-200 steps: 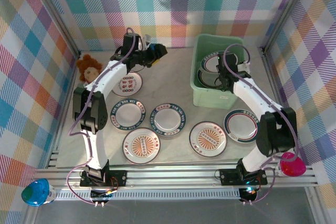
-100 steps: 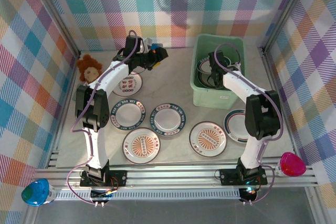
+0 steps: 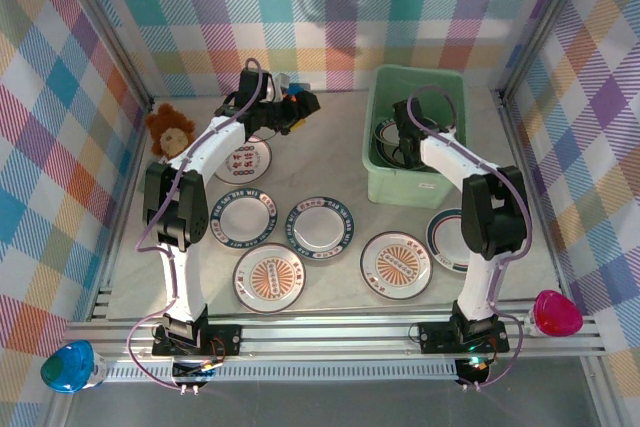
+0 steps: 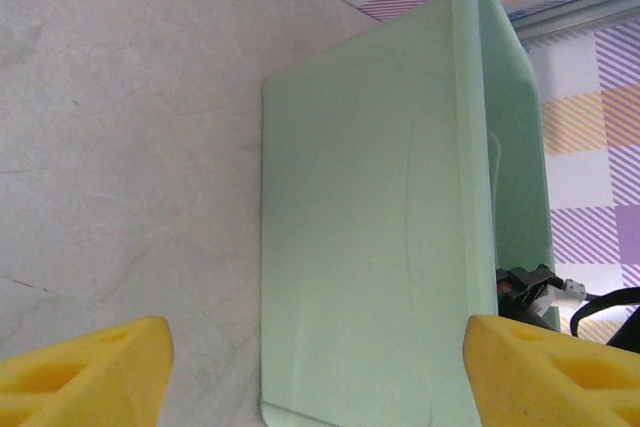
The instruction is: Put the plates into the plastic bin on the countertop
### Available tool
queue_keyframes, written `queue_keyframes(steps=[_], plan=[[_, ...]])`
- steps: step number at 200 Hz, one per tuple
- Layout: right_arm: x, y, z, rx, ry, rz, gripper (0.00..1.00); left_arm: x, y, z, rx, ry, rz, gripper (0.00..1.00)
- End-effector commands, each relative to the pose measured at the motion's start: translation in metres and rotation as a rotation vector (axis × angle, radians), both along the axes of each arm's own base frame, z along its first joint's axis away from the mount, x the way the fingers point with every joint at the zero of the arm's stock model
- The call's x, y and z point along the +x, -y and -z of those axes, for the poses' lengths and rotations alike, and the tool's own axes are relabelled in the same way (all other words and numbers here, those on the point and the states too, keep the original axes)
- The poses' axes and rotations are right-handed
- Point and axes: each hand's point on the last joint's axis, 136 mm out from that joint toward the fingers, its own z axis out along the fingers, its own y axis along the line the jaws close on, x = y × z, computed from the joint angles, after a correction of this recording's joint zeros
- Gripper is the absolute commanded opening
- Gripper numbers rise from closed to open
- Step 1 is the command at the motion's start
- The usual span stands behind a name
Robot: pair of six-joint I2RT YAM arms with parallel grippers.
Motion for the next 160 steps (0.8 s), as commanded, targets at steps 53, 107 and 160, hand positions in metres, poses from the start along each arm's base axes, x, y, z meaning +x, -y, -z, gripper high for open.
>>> queue_keyframes(steps=[53,107,160], plan=[[0.007,-0.012,0.020,0.054,-0.046,0.040,0.18,0.007,-0.004,0.006,0.012,-0.007,-0.008,0.76],[0.011,-0.013,0.008,0.031,-0.018,0.012,0.60,0.009,-0.002,0.011,0.005,-0.021,-0.014,0.76],[0.012,-0.015,-0.013,0.010,0.020,-0.034,1.00,0.008,-0.001,0.009,0.003,-0.019,-0.011,0.76]])
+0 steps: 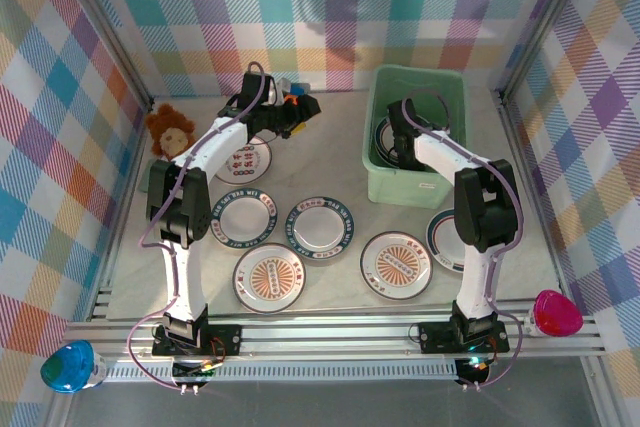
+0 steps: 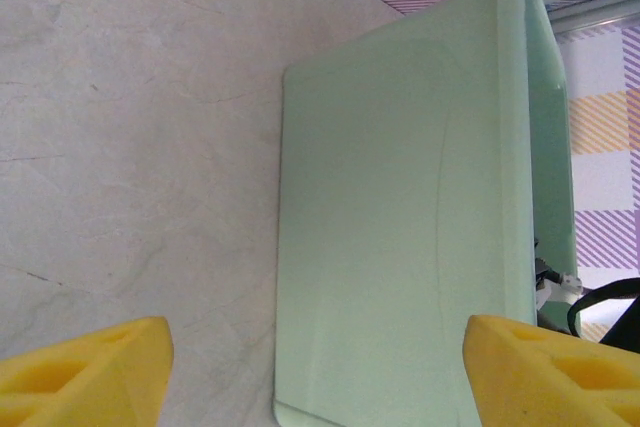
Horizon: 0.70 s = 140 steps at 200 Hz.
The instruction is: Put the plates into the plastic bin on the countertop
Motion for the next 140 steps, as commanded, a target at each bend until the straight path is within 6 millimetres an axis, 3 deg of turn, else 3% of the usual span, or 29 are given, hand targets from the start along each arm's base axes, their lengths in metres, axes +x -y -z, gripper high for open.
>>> queue_keyframes(steps=[1,32,70,113,140], plan=[[0.006,-0.004,-0.031,-0.005,0.061,-0.028,1.00,0.005,-0.002,-0.009,-0.005,0.015,-0.009,0.76],[0.008,-0.002,-0.048,-0.033,0.101,-0.051,0.99,0.004,0.000,-0.013,-0.007,0.023,-0.005,0.76],[-0.002,0.006,-0.064,-0.069,0.100,-0.055,0.99,-0.001,-0.004,-0.019,0.009,0.035,-0.007,0.76],[-0.020,0.010,-0.063,-0.057,0.063,-0.046,0.99,-0.008,-0.008,-0.025,0.017,0.037,-0.017,0.76],[-0.018,0.013,-0.090,-0.093,0.118,-0.075,0.99,-0.016,-0.016,-0.027,0.047,0.029,-0.037,0.76]])
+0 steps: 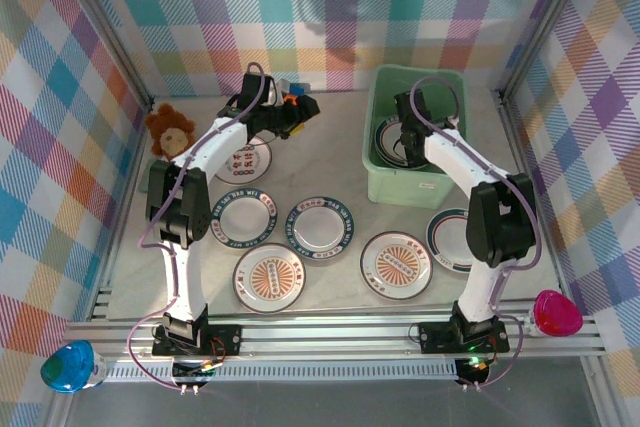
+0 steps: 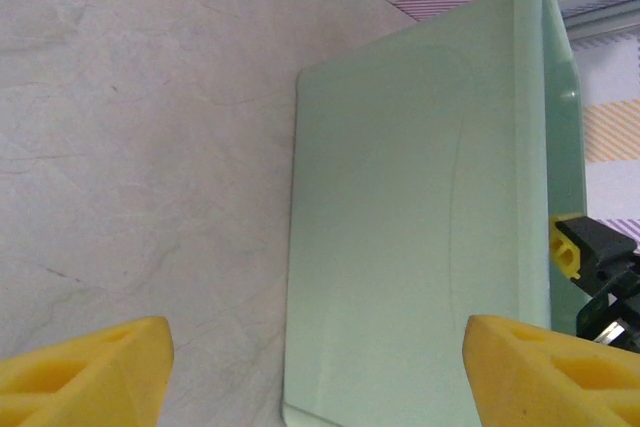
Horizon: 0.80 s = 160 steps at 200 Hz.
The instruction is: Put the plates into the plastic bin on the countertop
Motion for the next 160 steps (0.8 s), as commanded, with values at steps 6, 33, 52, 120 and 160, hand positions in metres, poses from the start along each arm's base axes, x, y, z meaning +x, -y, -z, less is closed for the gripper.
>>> queue_keyframes(steps=[6,33,52,120,160], plan=[[-0.009,0.007,-0.036,-0.067,0.046,-0.036,0.99,-0.015,-0.014,-0.031,0.030,0.040,-0.018,0.76],[-0.017,0.011,-0.062,-0.107,0.094,-0.083,0.99,-0.022,-0.034,-0.030,0.072,0.017,-0.075,0.76],[-0.031,0.014,-0.077,-0.123,0.128,-0.117,0.99,-0.031,-0.058,-0.028,0.119,-0.008,-0.135,0.77],[-0.084,0.025,-0.123,-0.246,0.243,-0.290,1.00,-0.077,-0.158,0.019,0.297,-0.180,-0.328,0.80],[-0.109,0.025,-0.152,-0.344,0.241,-0.451,0.97,-0.086,-0.209,0.045,0.311,-0.233,-0.416,0.81]])
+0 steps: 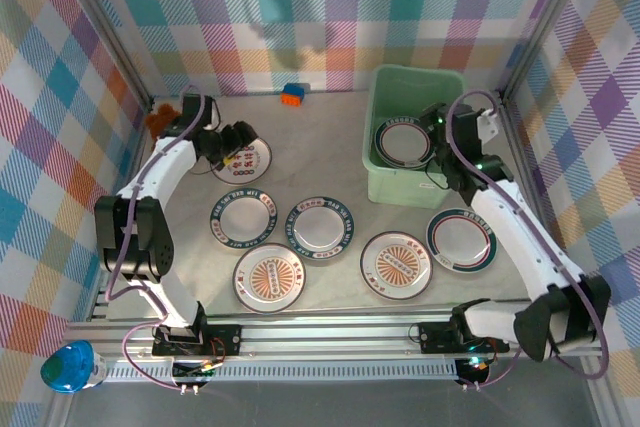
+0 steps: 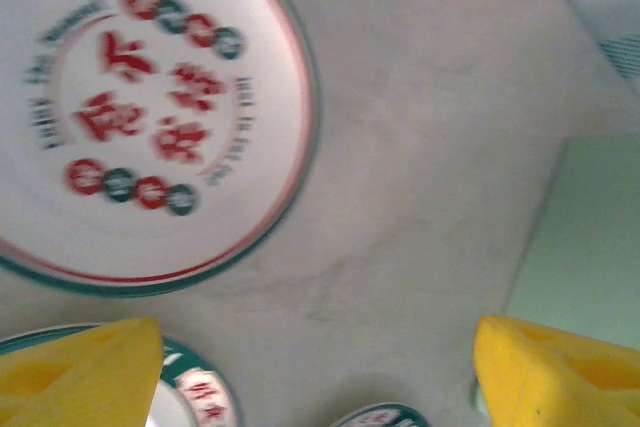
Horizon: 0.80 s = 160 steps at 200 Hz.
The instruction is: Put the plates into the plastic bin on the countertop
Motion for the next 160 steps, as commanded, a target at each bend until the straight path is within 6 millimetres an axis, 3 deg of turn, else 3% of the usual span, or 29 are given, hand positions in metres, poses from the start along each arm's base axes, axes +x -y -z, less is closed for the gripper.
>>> queue_keyframes(steps=[1,41,101,133,160], plan=[[-0.012,-0.004,-0.020,-0.112,-0.010,-0.129,0.97,-0.012,-0.029,0.007,0.030,-0.016,-0.039,0.81],[-0.049,0.008,-0.028,-0.179,-0.048,-0.164,0.97,-0.009,-0.056,0.025,0.092,-0.017,-0.019,0.81],[-0.112,0.063,-0.024,-0.232,-0.107,0.014,0.99,0.002,-0.066,0.059,0.115,-0.033,0.021,0.81],[-0.129,0.079,-0.029,-0.242,-0.095,0.056,0.99,0.006,-0.063,0.072,0.093,-0.041,0.040,0.81],[-0.130,0.083,-0.034,-0.259,-0.096,0.046,0.99,0.010,-0.057,0.079,0.058,-0.038,0.055,0.81]])
